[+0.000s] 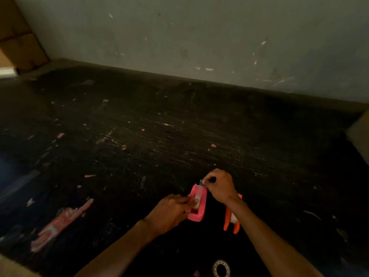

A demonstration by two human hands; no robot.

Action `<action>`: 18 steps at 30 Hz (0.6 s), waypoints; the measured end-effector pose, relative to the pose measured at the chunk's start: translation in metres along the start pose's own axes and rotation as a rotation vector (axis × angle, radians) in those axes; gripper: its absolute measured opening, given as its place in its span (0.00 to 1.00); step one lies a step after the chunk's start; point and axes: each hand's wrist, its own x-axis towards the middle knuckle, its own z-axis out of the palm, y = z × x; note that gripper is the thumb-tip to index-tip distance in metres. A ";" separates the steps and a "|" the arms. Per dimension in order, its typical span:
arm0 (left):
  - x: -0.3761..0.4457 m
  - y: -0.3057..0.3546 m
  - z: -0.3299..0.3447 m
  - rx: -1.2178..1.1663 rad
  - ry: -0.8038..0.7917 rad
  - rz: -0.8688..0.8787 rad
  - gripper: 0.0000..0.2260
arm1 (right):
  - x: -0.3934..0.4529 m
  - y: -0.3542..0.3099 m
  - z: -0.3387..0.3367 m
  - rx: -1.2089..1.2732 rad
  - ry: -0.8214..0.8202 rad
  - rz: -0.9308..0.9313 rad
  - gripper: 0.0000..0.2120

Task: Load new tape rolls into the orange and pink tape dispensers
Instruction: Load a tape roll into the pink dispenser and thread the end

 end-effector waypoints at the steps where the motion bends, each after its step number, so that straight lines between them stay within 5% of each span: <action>1: 0.000 -0.001 0.001 -0.001 -0.005 -0.001 0.16 | 0.005 0.000 0.001 0.008 -0.046 0.031 0.06; 8: 0.000 0.000 0.000 -0.010 -0.010 0.007 0.16 | 0.027 -0.007 -0.004 0.207 -0.337 0.526 0.06; 14: -0.003 0.000 0.004 -0.087 -0.041 -0.057 0.19 | 0.030 -0.007 -0.001 0.222 -0.347 0.551 0.09; 18: 0.000 0.004 -0.003 -0.261 -0.092 -0.240 0.25 | 0.013 -0.003 -0.014 0.378 -0.141 0.451 0.10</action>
